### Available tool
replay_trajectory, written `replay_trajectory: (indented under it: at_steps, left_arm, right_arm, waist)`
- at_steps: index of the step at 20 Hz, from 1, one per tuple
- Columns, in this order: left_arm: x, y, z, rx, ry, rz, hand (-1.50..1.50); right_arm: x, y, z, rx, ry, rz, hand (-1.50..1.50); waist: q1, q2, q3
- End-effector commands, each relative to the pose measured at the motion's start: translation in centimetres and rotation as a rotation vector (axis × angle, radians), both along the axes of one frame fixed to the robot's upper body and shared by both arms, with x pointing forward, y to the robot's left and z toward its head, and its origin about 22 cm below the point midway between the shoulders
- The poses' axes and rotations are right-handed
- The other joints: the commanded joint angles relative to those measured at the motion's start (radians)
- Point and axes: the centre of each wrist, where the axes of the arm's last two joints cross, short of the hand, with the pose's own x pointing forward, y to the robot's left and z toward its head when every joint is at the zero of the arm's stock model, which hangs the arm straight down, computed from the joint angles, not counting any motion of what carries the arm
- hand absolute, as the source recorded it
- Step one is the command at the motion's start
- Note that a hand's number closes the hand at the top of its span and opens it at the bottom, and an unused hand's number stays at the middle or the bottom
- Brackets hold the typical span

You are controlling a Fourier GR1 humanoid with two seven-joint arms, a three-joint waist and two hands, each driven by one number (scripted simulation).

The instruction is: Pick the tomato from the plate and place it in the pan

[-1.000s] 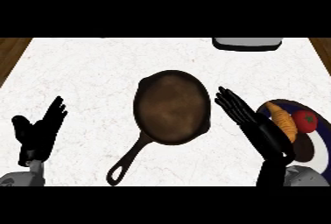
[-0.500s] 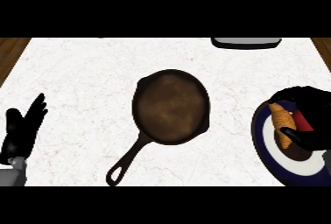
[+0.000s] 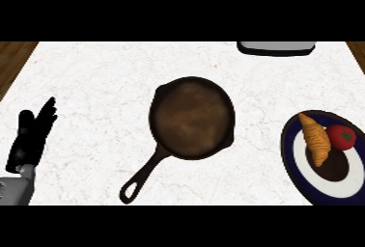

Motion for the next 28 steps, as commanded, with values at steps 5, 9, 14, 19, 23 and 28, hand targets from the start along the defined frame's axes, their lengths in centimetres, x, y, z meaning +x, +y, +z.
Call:
replay_trajectory:
  at_steps: [5, 9, 14, 19, 23, 28]
  left_arm:
    - [0.8, 0.1, 0.7, 0.022, -0.001, -0.016, 0.00]
    - [0.8, 0.7, 1.1, 0.022, 0.004, 0.003, 0.00]
    - [0.7, -0.5, 0.9, 0.008, 0.006, -0.012, 0.00]
    - [1.3, -1.0, 1.0, 0.030, 0.003, 0.000, 0.00]
    - [0.7, -1.0, 0.2, 0.009, 0.003, -0.012, 0.00]
    - [-0.4, 1.5, 0.7, 0.026, 0.023, 0.014, 0.00]
  right_arm:
    - [0.3, 0.7, 9.5, -0.474, -0.121, 0.183, -1.50]
    - [-0.1, 3.4, 9.9, -0.715, -0.157, 0.249, -1.50]
    - [0.0, 5.5, 8.3, -0.956, -0.229, 0.294, -1.50]
    - [0.2, 3.5, 5.9, -1.108, -0.264, 0.326, -1.50]
    - [0.2, 1.7, 0.9, -1.169, -0.262, 0.354, -1.50]
    - [0.5, 1.2, 0.2, -1.189, -0.286, 0.370, -1.50]
  waist:
    - [0.016, -0.002, -0.001]
    - [0.004, -0.006, -0.001]
    - [0.011, -0.010, -0.002]
    - [0.008, -0.007, -0.005]
    - [0.010, -0.007, -0.005]
    - [-0.016, -0.018, -0.007]
